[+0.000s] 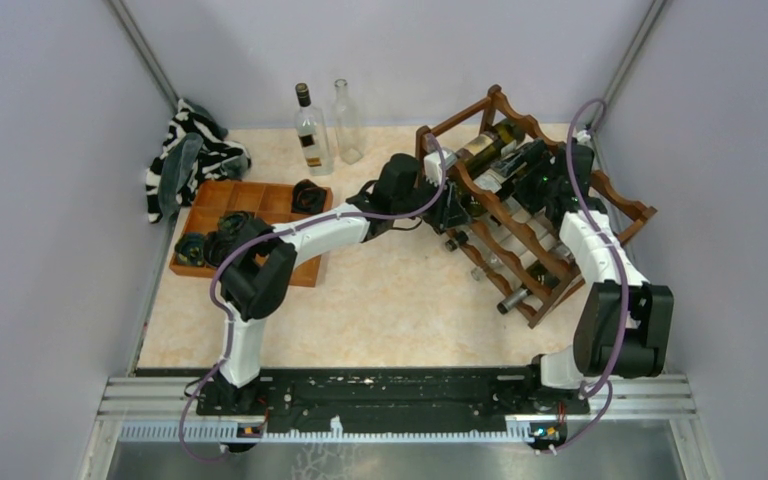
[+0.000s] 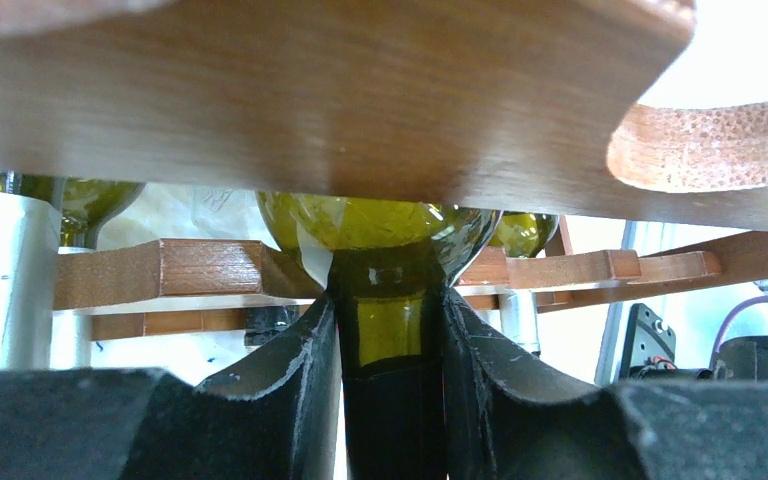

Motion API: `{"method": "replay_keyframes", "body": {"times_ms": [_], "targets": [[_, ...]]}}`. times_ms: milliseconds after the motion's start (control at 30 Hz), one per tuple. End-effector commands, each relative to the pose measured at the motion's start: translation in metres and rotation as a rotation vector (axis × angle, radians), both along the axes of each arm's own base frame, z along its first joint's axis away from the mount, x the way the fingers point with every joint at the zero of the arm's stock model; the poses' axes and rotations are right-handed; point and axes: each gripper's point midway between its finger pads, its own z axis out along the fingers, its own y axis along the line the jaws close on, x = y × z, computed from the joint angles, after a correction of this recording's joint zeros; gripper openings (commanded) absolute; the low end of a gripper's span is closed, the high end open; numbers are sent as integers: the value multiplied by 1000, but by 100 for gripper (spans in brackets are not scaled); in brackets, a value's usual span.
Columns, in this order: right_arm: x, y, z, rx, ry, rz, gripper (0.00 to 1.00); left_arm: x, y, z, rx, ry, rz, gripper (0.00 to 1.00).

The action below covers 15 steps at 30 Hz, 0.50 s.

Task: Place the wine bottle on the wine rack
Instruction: Place the wine bottle in the wine rack.

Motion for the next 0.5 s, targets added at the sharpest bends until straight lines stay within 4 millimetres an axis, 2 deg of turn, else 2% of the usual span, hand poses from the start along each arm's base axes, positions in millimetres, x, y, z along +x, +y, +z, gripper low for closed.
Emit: {"method": "replay_keyframes", "body": {"times_ms": [0,300,467], "targets": [[5,10,-8,64,47,21,83,13,-15,61,-157,-200,-37,18],[4,12,-3,65,26,37,71,18,-16,60,-168,-172,-21,24],[5,9,2,58,9,22,61,19,-13,65,-171,-170,-8,41]]}}
